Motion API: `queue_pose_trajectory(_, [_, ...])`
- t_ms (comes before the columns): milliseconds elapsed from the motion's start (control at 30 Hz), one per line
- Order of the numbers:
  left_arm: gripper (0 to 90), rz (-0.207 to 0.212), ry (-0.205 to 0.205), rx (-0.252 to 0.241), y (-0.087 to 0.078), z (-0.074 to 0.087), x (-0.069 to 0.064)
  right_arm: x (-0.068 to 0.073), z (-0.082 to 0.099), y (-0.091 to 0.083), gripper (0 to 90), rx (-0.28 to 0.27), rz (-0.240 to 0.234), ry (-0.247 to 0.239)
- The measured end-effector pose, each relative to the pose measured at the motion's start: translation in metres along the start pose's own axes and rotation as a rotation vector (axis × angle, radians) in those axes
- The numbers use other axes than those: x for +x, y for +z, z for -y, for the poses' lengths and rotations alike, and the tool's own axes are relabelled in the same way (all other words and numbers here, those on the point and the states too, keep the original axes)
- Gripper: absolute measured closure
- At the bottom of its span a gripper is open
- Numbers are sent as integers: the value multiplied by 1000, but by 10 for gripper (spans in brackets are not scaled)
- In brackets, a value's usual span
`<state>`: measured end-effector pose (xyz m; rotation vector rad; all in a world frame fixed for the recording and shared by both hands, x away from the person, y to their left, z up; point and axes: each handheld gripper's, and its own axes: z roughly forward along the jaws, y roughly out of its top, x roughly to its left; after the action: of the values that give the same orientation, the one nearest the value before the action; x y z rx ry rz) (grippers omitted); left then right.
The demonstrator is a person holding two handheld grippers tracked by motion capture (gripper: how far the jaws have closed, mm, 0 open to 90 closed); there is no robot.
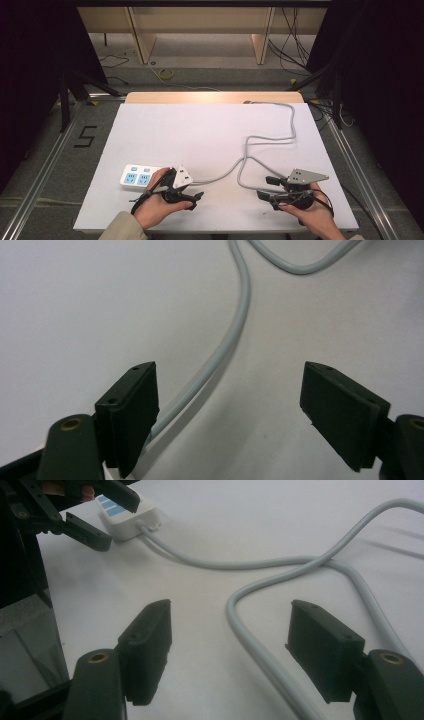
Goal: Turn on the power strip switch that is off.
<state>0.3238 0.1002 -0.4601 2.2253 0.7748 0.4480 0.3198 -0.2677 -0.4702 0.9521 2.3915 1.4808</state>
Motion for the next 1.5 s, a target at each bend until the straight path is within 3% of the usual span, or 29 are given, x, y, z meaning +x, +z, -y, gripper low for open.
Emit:
queue_pose_trajectory(267, [267,-10,-1,2,-2,0,2,1,0,-1,349,8,4,-4])
queue_pose_trajectory(433, [370,-32,6,2,-5,-2,3,1,0,0,350,3,3,-11])
queue_pose_trajectory(867, [881,-125,-37,-41,-14,-4,19,1,0,0,350,-1,1,-13])
queue_pose_trajectory(1500, [896,-179,-57,11,-24,-3,33,2,0,0,350,4,5,-9])
